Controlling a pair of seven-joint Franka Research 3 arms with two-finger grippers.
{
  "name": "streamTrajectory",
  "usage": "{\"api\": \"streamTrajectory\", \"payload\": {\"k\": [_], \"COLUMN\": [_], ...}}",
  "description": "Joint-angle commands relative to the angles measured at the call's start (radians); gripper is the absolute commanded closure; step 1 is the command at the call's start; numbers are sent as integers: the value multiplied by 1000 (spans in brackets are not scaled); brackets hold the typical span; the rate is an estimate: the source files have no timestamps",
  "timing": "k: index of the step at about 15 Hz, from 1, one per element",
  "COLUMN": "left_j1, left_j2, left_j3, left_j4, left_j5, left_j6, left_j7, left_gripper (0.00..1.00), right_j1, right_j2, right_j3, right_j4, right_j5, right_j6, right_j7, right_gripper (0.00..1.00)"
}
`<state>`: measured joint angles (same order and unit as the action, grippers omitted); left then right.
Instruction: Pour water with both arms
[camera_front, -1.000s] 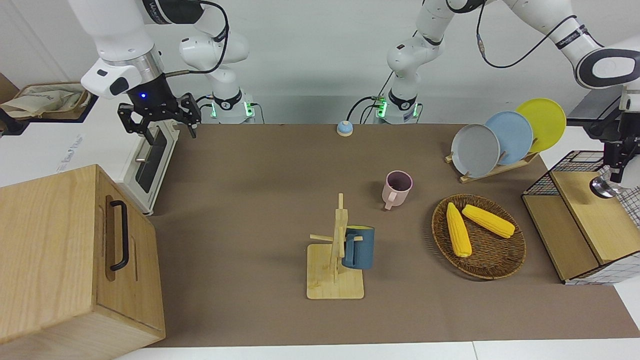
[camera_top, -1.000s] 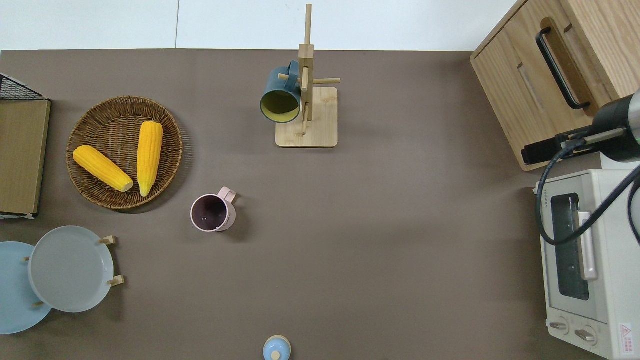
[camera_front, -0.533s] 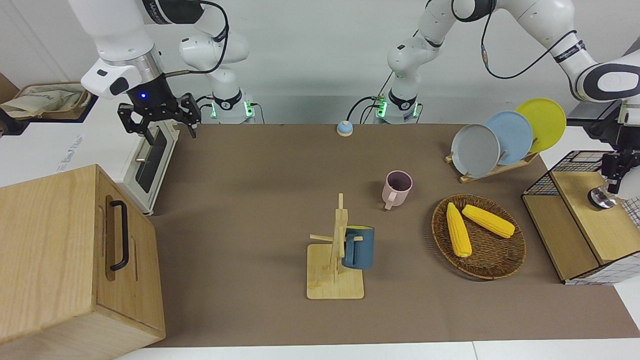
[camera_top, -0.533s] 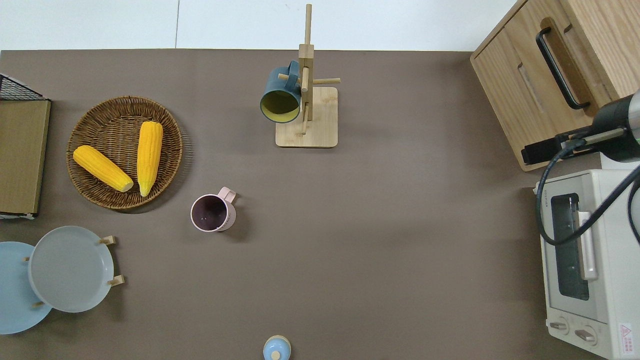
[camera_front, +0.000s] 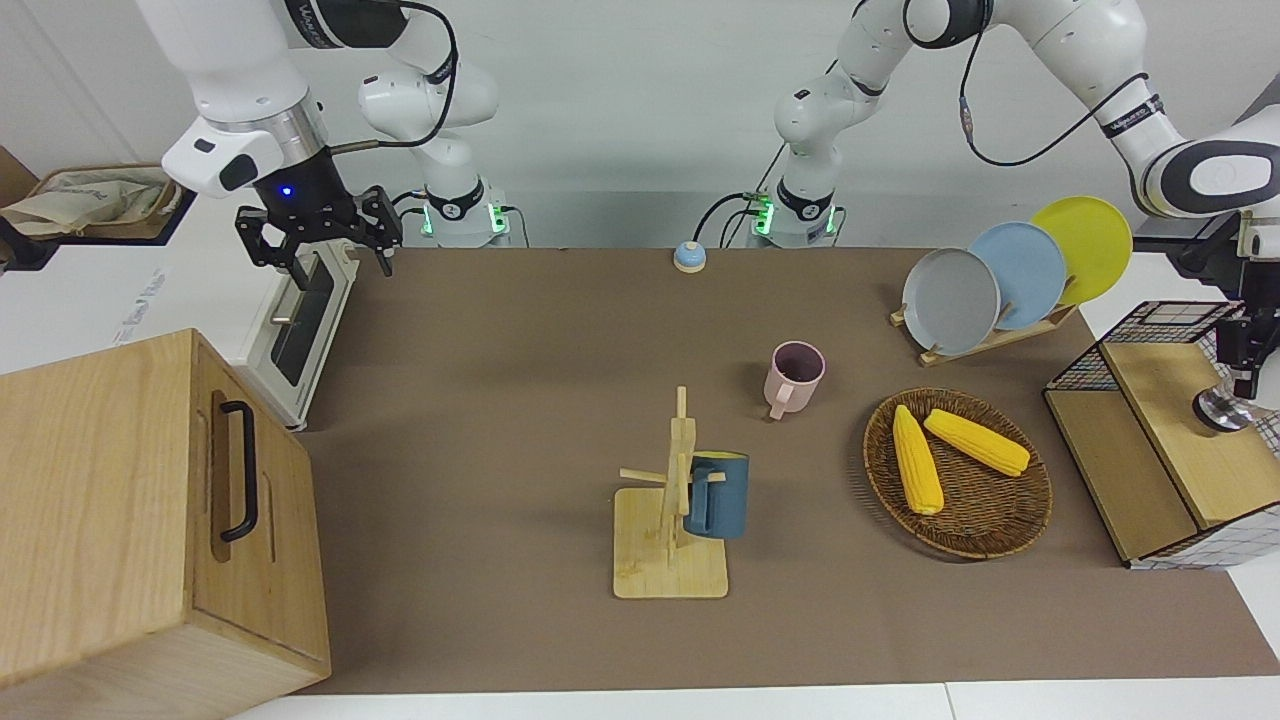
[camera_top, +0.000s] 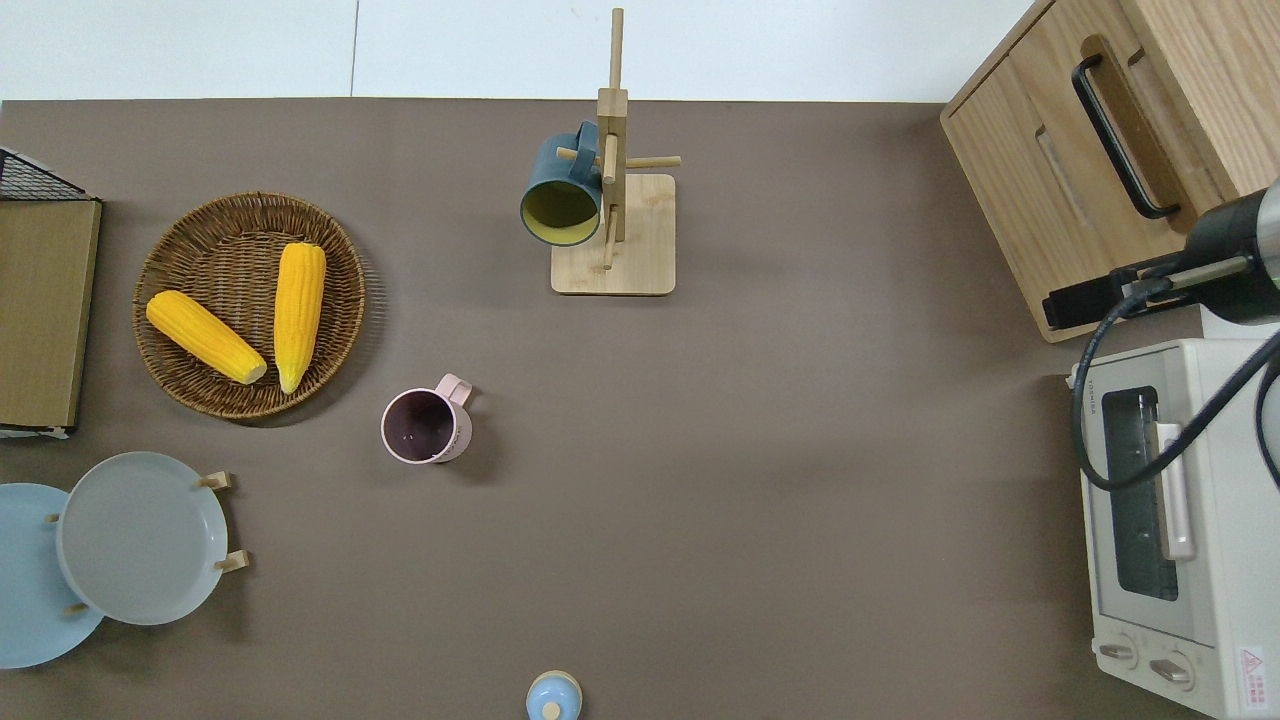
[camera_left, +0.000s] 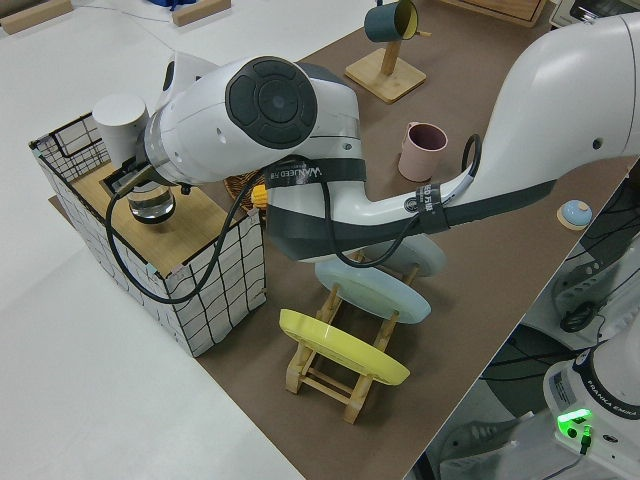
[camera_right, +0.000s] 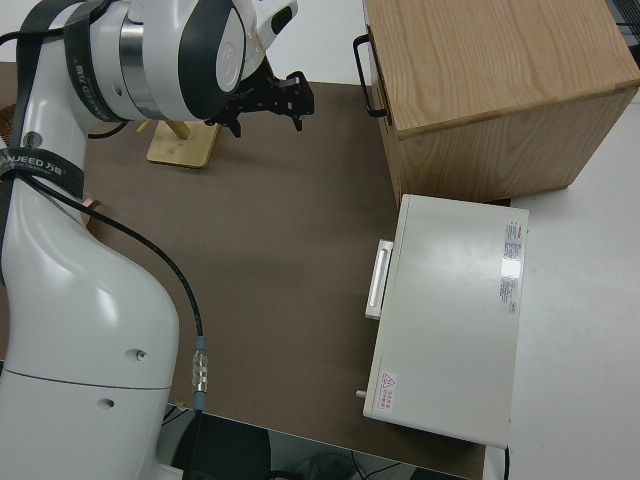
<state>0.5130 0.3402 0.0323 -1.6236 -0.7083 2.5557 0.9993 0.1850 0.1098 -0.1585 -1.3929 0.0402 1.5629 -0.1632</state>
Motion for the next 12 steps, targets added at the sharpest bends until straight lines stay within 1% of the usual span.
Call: {"api": "streamTrajectory", "payload": {"k": [1, 3, 8, 9, 10, 11, 12], "left_j1": [-7, -5, -5, -5, -7, -7, -7], "left_j2": [14, 26, 36, 37, 39, 39, 39], "left_j3": [3, 1, 1, 1, 1, -2, -2], "left_j4": [22, 22, 24, 24, 25, 25, 25], "left_j5": [-33, -34, -34, -34, -34, -34, -34], "left_j6": [24, 24, 24, 24, 24, 24, 23], "left_j7": [25, 31, 32, 32, 32, 32, 30], "left_gripper": [961, 950, 854, 720, 215, 3, 0], "right_j1": [-4, -4, -4, -4, -4, -4, -4], "right_j2": [-5, -5, -5, -5, -5, -5, -5], "right_j3": [2, 2, 2, 2, 2, 2, 2], "right_j4": [3, 3, 3, 3, 3, 3, 3], "right_j5": [1, 1, 1, 1, 1, 1, 1], "right_j6": [-17, -17, -17, -17, -17, -17, -17], "right_j7": [11, 13, 13, 11, 13, 11, 11], "right_gripper": [15, 15, 15, 15, 15, 15, 15]}}
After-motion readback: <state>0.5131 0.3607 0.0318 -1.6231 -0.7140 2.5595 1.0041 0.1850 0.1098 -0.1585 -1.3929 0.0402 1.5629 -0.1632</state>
